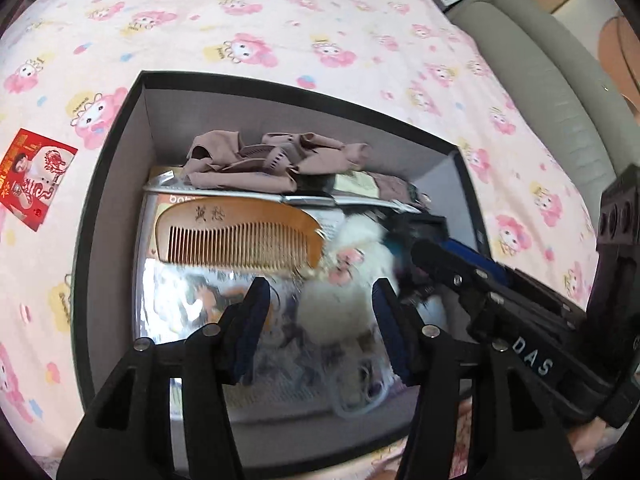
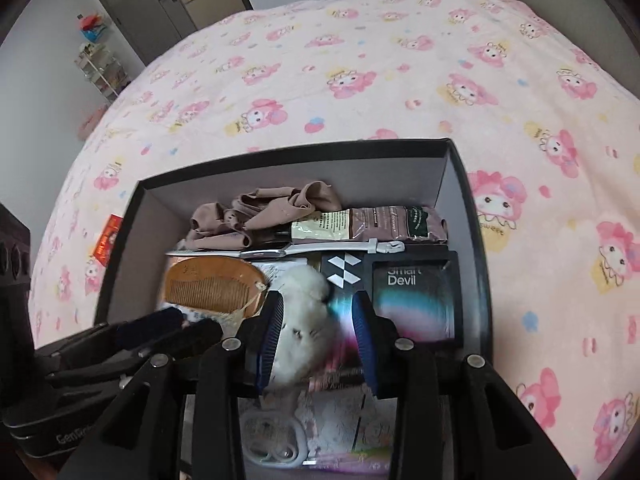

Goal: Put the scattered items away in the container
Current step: 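Lower the comb into the box and open both grippers, then move both grippers out of the box toward the red card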

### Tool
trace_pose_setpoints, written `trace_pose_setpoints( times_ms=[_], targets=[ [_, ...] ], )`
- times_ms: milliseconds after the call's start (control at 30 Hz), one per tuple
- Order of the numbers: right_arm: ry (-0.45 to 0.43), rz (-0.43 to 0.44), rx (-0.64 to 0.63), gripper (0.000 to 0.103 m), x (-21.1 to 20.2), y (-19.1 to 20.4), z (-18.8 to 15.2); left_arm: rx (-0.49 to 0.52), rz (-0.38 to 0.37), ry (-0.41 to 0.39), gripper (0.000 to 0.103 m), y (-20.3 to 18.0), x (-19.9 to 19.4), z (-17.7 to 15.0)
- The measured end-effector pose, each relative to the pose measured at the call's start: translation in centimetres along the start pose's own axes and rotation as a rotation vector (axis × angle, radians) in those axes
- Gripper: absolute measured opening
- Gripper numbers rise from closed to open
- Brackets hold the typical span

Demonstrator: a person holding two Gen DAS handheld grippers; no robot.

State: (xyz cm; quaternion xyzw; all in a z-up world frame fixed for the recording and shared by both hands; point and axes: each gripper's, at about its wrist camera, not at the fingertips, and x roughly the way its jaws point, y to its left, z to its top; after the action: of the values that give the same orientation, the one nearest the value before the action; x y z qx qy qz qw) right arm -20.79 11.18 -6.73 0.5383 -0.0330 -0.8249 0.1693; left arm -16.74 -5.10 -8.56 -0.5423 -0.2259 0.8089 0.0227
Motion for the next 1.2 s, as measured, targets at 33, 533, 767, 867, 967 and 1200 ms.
trace_pose_setpoints(
  times_ms=[33, 533, 767, 867, 967, 1200],
  targets=[
    [-0.012, -0.005, -0.005, 0.032, -0.6, 0.2, -0.2, 0.008, 0.001, -0.006, 0.055, -0.7, -0.2, -0.3],
    [-0.110, 0.073, -0.010, 0.037, -6.3, 2.7, -7.5, 0.113, -0.057, -0.033, 0.057, -0.8, -6.9, -6.8],
    [-0.117, 0.099, -0.014, 0.037, -7.9, 5.0, -9.2, 0.123, -0.083, -0.061, 0.057, 0.4, -9.7, -8.8],
    [-0.125, 0.096, -0.033, 0.037, -8.4, 6.3, -9.8, 0.121, -0.075, -0.077, 0.057, 1.1, -10.9, -9.3],
    [-0.127, 0.106, -0.049, 0.037, -8.6, 7.7, -10.0, 0.106, -0.058, -0.096, 0.057, 2.3, -12.1, -9.6],
    [-0.120, 0.108, -0.127, 0.037, -8.3, 12.8, -10.0, 0.021, -0.057, -0.160, 0.057, 7.1, -14.9, -10.9]
  ],
)
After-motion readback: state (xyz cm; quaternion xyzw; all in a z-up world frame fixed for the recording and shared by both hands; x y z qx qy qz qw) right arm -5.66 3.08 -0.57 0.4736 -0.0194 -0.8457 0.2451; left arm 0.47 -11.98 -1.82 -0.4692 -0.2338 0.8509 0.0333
